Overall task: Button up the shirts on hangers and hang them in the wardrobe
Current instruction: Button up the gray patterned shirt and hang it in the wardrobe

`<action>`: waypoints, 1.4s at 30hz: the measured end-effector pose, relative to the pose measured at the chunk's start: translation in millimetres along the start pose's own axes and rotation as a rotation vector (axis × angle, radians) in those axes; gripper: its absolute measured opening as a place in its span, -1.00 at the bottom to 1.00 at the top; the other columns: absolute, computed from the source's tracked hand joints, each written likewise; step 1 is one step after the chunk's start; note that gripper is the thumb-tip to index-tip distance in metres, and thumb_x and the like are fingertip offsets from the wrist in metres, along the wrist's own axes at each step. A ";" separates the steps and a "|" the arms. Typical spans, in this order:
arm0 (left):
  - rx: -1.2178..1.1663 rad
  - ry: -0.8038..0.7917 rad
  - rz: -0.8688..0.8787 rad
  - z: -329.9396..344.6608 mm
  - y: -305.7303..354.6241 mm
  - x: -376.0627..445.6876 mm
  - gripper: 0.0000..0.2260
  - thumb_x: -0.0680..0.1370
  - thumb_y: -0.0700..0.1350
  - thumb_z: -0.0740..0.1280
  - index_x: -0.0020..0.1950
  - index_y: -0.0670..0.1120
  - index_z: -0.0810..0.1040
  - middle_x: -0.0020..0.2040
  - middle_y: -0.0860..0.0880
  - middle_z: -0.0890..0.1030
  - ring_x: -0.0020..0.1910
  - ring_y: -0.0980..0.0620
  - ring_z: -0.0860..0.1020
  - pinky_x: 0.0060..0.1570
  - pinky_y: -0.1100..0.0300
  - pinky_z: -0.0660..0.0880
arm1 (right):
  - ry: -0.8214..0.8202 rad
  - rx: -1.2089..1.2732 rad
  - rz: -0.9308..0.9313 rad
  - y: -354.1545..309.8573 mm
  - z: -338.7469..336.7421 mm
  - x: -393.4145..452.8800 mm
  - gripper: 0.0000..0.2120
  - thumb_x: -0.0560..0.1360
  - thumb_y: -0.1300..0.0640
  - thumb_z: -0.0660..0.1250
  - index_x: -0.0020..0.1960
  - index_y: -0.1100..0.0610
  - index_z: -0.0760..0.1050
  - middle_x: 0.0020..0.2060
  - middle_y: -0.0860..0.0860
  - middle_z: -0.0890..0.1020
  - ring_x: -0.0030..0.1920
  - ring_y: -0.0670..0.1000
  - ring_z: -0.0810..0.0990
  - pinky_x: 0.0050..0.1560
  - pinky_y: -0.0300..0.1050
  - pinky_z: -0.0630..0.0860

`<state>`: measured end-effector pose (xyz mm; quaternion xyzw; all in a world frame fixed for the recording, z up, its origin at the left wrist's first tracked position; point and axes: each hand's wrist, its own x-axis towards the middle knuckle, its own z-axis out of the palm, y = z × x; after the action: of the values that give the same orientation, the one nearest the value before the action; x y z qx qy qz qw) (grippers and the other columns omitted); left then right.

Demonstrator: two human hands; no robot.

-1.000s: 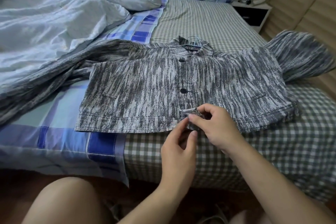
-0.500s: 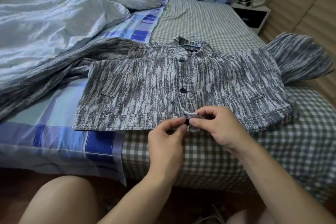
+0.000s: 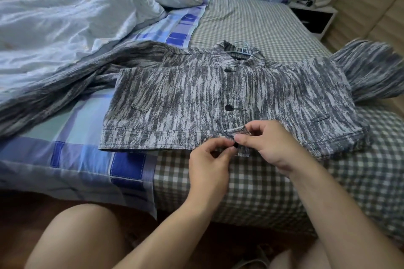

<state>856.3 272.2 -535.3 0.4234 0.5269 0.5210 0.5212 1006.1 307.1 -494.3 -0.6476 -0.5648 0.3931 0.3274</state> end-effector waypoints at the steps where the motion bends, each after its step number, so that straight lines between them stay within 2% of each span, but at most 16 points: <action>1: -0.021 -0.008 0.006 -0.4 0.7 0.2 -0.86 0.49 -0.29 0.51 -0.13 -0.04 0.71 -0.18 0.04 0.72 -0.18 0.15 0.62 -0.03 0.15 0.55 | -0.007 0.012 0.000 -1.0 1.1 -0.3 -0.82 0.43 0.09 0.57 -0.22 0.12 0.60 -0.32 -0.01 0.58 -0.26 -0.06 0.50 -0.14 -0.10 0.43; 3: -0.045 -0.021 0.009 -1.7 1.2 0.9 -0.83 0.49 -0.32 0.50 -0.15 -0.05 0.71 -0.17 0.03 0.73 -0.14 0.13 0.65 0.04 0.11 0.59 | -0.016 0.014 0.002 -3.0 2.7 -2.3 -0.83 0.42 0.10 0.58 -0.19 0.16 0.64 -0.31 0.04 0.62 -0.26 -0.04 0.54 -0.12 -0.05 0.47; 6: -0.069 -0.025 -0.014 -3.4 -1.1 2.1 -0.81 0.48 -0.32 0.51 -0.19 -0.03 0.72 -0.15 0.00 0.74 -0.10 0.09 0.67 0.09 0.05 0.61 | -0.054 -0.087 -0.017 -7.6 -0.5 -10.2 -0.88 0.47 0.09 0.54 -0.18 0.12 0.69 -0.30 0.07 0.69 -0.30 -0.10 0.56 -0.17 -0.12 0.49; 9: -0.076 -0.008 -0.051 -3.0 -1.4 3.6 -0.82 0.46 -0.31 0.53 -0.22 -0.03 0.72 -0.16 -0.02 0.74 -0.11 0.07 0.67 0.08 0.04 0.60 | -0.122 -0.170 -0.053 -8.8 -6.8 -14.5 -0.95 0.50 0.14 0.51 -0.14 0.03 0.70 -0.22 0.02 0.72 -0.20 -0.08 0.64 -0.07 -0.11 0.55; 12: -0.103 -0.010 -0.078 -2.5 0.2 4.3 -0.86 0.46 -0.33 0.53 -0.18 -0.09 0.72 -0.16 -0.08 0.74 -0.10 -0.03 0.70 0.07 0.01 0.62 | -0.235 -0.190 -0.064 -8.2 -11.4 -15.8 -0.78 0.49 0.29 0.49 -0.03 -0.01 0.64 -0.19 -0.03 0.71 -0.17 -0.12 0.63 -0.01 -0.17 0.57; 15: -0.077 -0.010 -0.074 -1.6 -0.5 5.0 -0.86 0.47 -0.33 0.51 -0.17 -0.10 0.73 -0.18 -0.08 0.74 -0.11 -0.03 0.69 0.05 0.03 0.63 | -0.342 -0.158 -0.072 -8.2 -14.3 -17.0 -0.74 0.55 0.36 0.36 0.08 0.02 0.58 -0.17 -0.01 0.72 -0.12 -0.03 0.67 0.08 -0.05 0.57; 16: -0.078 -0.006 -0.084 -0.8 0.0 4.6 -0.86 0.47 -0.33 0.50 -0.18 -0.09 0.72 -0.19 -0.08 0.73 -0.14 0.00 0.68 0.03 0.05 0.62 | -0.330 -0.186 -0.086 -7.8 -13.5 -16.9 -0.75 0.58 0.33 0.32 0.08 -0.01 0.57 -0.17 -0.02 0.73 -0.13 -0.01 0.67 0.05 -0.03 0.56; 18: -0.145 -0.007 -0.138 -0.1 2.1 3.6 -0.86 0.51 -0.30 0.48 -0.21 -0.12 0.71 -0.20 -0.11 0.72 -0.14 -0.02 0.67 0.01 0.05 0.62 | -0.254 -0.275 -0.128 -6.6 -8.0 -18.0 -0.76 0.60 0.25 0.29 0.03 -0.10 0.55 -0.21 -0.03 0.70 -0.29 -0.04 0.59 -0.18 -0.04 0.53; 20: -0.203 -0.004 -0.170 -0.3 4.4 2.6 -0.80 0.57 -0.14 0.46 -0.24 -0.15 0.67 -0.24 -0.15 0.69 -0.16 -0.06 0.66 -0.03 0.01 0.64 | -0.182 -0.373 -0.199 -6.3 -1.3 -21.9 -0.79 0.59 0.18 0.34 0.02 -0.15 0.54 -0.22 -0.06 0.64 -0.37 -0.15 0.49 -0.30 -0.13 0.48; 22: -0.118 0.014 -0.144 -0.8 3.4 3.1 -0.75 0.54 0.01 0.50 -0.20 -0.16 0.64 -0.22 -0.18 0.68 -0.18 -0.07 0.65 -0.03 -0.12 0.63 | -0.145 -0.458 -0.277 -4.8 1.9 -25.4 -0.81 0.58 0.12 0.37 0.08 -0.18 0.55 -0.10 -0.16 0.54 -0.19 -0.21 0.52 -0.14 -0.27 0.49; 24: -0.129 0.043 -0.172 -0.2 2.6 2.4 -0.81 0.52 -0.08 0.53 -0.14 -0.18 0.63 -0.15 -0.22 0.70 -0.15 -0.12 0.67 0.02 -0.16 0.62 | -0.112 -0.471 -0.303 -3.0 2.5 -26.1 -0.80 0.58 0.12 0.37 0.10 -0.17 0.57 -0.03 -0.22 0.47 -0.05 -0.24 0.49 -0.02 -0.30 0.47; 26: -0.262 0.049 -0.269 2.0 2.5 3.1 -0.88 0.55 -0.24 0.47 -0.13 -0.22 0.58 -0.16 -0.21 0.68 -0.13 -0.12 0.68 -0.02 -0.03 0.67 | -0.071 -0.462 -0.319 -2.0 3.2 -25.7 -0.81 0.57 0.17 0.39 0.06 -0.13 0.59 -0.05 -0.24 0.50 -0.02 -0.26 0.49 -0.01 -0.38 0.44; 29: -0.416 0.028 -0.348 2.7 5.4 3.7 -0.86 0.59 -0.35 0.38 -0.16 -0.22 0.51 -0.23 -0.11 0.63 -0.24 0.05 0.67 -0.16 0.17 0.65 | -0.033 -0.449 -0.363 1.2 3.1 -25.6 -0.83 0.55 0.19 0.42 0.03 -0.08 0.62 -0.08 -0.22 0.56 0.00 -0.26 0.52 0.00 -0.45 0.41; 35: -0.319 0.014 -0.303 -1.3 4.4 5.3 -0.84 0.54 -0.36 0.43 -0.07 -0.15 0.51 -0.32 -0.02 0.58 -0.32 0.09 0.59 -0.17 0.17 0.62 | -0.016 -0.383 -0.455 10.2 -2.0 -22.1 -0.80 0.54 0.25 0.43 0.02 -0.03 0.68 -0.07 -0.23 0.60 0.02 -0.22 0.58 0.06 -0.43 0.45; 38: -0.361 -0.002 -0.315 -1.7 3.9 5.8 -0.84 0.53 -0.35 0.44 -0.05 -0.13 0.51 -0.35 0.06 0.58 -0.37 0.13 0.55 -0.17 0.17 0.54 | 0.047 -0.366 -0.561 15.6 -0.4 -19.3 -0.82 0.53 0.28 0.44 0.02 0.03 0.70 -0.07 -0.22 0.61 -0.01 -0.17 0.61 0.05 -0.32 0.53; 42: -0.426 0.026 -0.335 5.4 4.1 2.2 -0.76 0.51 -0.42 0.39 0.01 -0.11 0.49 -0.34 0.03 0.55 -0.36 0.09 0.50 -0.17 0.18 0.47 | 0.149 -0.346 -0.690 20.4 6.2 -15.9 -0.80 0.50 0.33 0.46 0.02 0.08 0.73 -0.08 -0.13 0.66 -0.05 -0.12 0.65 -0.04 -0.12 0.62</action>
<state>861.0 275.3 -531.0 0.2042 0.4747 0.5320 0.6708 1009.5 288.3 -512.7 -0.4921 -0.7819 0.1106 0.3665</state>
